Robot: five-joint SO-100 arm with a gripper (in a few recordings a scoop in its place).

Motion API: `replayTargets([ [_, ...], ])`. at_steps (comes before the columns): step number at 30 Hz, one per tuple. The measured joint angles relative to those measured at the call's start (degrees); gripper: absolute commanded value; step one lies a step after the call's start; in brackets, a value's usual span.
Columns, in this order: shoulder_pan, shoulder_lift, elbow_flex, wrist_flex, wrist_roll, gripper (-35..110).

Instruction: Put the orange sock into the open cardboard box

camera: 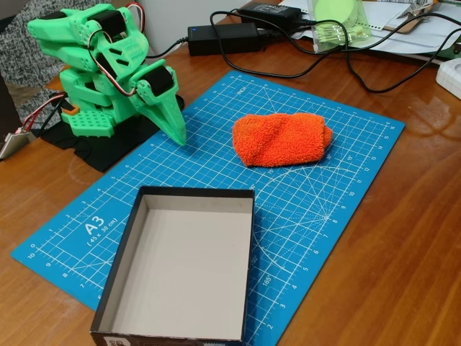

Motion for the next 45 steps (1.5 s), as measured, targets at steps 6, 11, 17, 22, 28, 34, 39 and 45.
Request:
replayTargets([
  [6,0.00,0.00,0.00,0.00,0.00,0],
  [11,-0.18,0.00,0.00,0.00,0.00,0],
  [17,-0.79,0.00,0.00,0.00,0.00,0],
  [22,-0.53,0.00,0.00,0.00,0.00,0],
  [28,-0.97,0.00,0.00,0.00,0.00,0],
  [34,0.18,-0.09,-2.72,-1.49,-2.81,1],
  [39,-13.89,-9.84,-20.30,-2.72,-17.05,7],
  [45,-17.14,-54.58,-55.90,4.04,-34.63,39],
])
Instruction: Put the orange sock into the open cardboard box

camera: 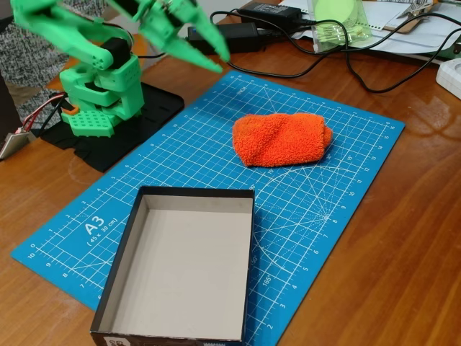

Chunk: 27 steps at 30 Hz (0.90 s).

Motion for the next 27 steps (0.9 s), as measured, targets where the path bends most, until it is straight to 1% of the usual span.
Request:
replayTargets([
  [3,-1.49,-25.05,-19.51,11.07,-12.13,41],
  [5,-1.41,-39.11,-31.90,18.90,-21.27,45],
  [7,0.09,-51.33,-44.12,26.10,-27.86,46],
  [10,0.62,-60.64,-56.95,29.62,-36.91,46],
  [13,0.09,-63.11,-62.75,30.76,-43.42,46],
  [16,0.00,-64.25,-64.25,31.55,-50.10,46],
  [19,0.00,-66.27,-63.37,31.73,-54.40,46],
  [27,0.00,-79.45,-66.18,30.76,-56.16,46],
])
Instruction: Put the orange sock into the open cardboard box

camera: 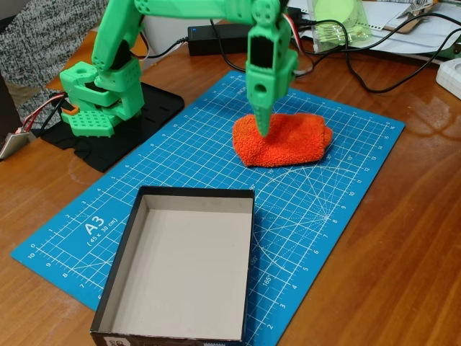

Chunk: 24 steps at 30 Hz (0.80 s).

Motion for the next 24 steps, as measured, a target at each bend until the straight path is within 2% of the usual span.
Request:
replayTargets([
  [8,-1.23,-17.23,-16.35,0.97,1.49,43],
  [11,-1.58,-21.09,-22.32,0.97,2.11,21],
  [12,-1.58,-21.97,-24.08,0.97,2.29,0],
  [24,-2.72,-30.23,-42.80,0.97,7.03,-1],
])
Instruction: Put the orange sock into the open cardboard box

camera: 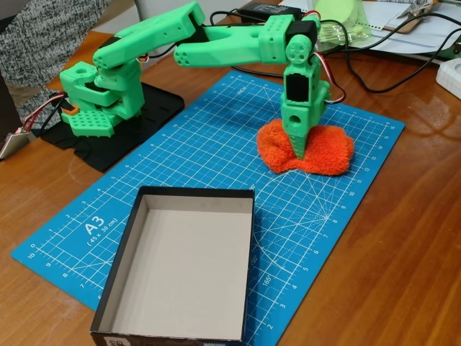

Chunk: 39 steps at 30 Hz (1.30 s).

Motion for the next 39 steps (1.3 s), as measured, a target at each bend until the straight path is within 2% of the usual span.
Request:
replayTargets([
  [4,0.09,1.23,-7.91,-0.09,9.84,0],
  [8,0.26,7.03,-21.62,-0.09,26.46,0],
  [11,5.10,13.45,-24.96,-0.09,39.90,0],
  [14,11.78,17.75,-21.80,-0.09,51.59,0],
  [17,17.67,19.25,-11.43,-0.09,58.18,0],
  [23,27.77,18.63,12.66,-0.09,56.95,0],
  [28,31.38,20.21,24.35,-0.97,53.44,0],
  [35,38.58,23.38,25.14,-0.26,48.69,0],
  [39,42.54,23.29,16.96,-0.26,49.31,0],
])
